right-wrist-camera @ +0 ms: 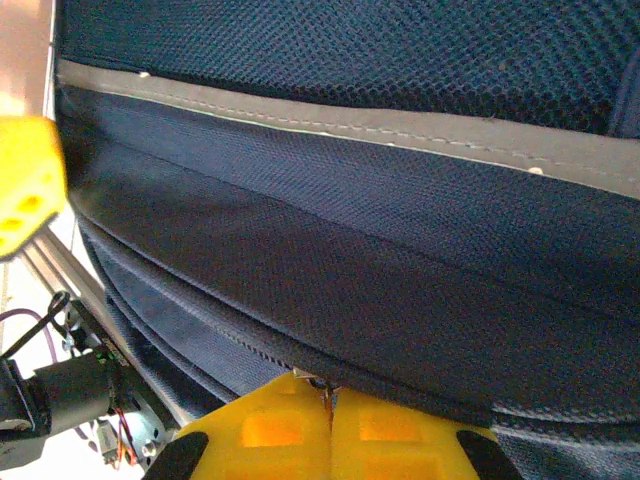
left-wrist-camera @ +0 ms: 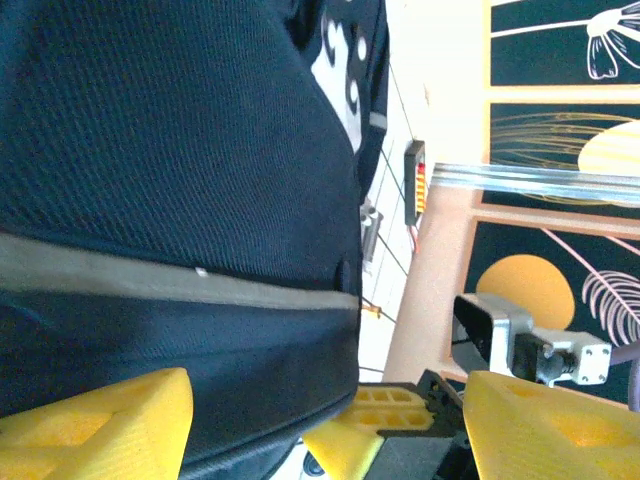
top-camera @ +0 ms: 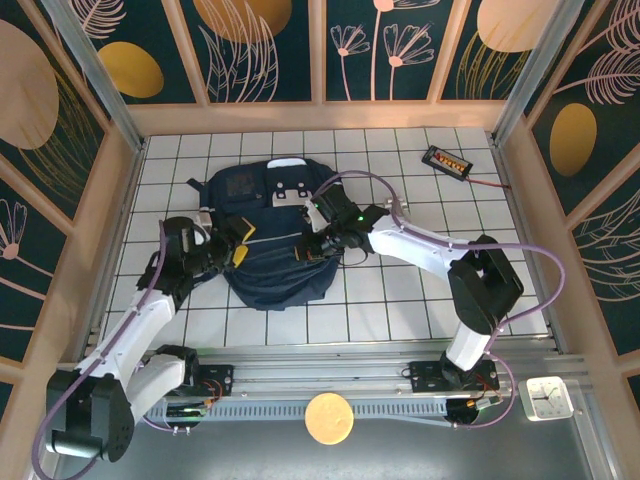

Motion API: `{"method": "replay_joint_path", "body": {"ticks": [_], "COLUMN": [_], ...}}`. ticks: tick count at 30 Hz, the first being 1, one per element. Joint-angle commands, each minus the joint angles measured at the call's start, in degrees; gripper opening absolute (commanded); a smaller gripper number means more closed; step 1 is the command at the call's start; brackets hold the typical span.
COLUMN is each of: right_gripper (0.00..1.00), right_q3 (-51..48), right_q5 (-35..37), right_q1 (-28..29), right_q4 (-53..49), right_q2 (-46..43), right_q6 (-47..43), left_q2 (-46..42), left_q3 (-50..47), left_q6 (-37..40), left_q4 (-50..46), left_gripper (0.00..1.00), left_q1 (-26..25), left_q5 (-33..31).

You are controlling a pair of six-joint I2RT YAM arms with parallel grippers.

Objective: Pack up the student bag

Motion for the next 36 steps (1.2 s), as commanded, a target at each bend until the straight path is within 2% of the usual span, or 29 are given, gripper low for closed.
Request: {"method": "replay_joint_path", "body": {"ticks": [1, 8, 19, 25, 36], "right_gripper": [0.0, 0.0, 0.0, 0.0, 0.0], "right_q3": [2.4, 2.4, 5.3, 7.4, 6.5], "right_q5": [-0.7, 0.0, 1.3, 1.4, 2.4], "right_q1": [1.3, 1.6, 1.5, 1.9, 3.1], "right_q4": [3.3, 3.5, 2.3, 0.7, -0.3], "right_q2": [0.3, 1.1, 3.9, 4.3, 3.5], "right_q6": [0.3, 0.2, 0.4, -0.4, -1.2], "left_q2": [1.2, 2.5, -6.4, -6.5, 5.8], "left_q3": [-2.1, -0.6, 0.7, -5.3, -5.0], "left_q6": [-10.5, -11.8, -15.0, -19.7, -20.9], "left_q4": [6.5, 5.9, -1.8, 4.8, 15.4], "left_gripper": [0.72, 0.72, 0.73, 0.73, 0.72], "left_q1": [-2.4, -6.1, -6.6, -7.9, -9.1], "left_q5": [-1.2, -2.3, -1.5, -2.4, -4.7]}}
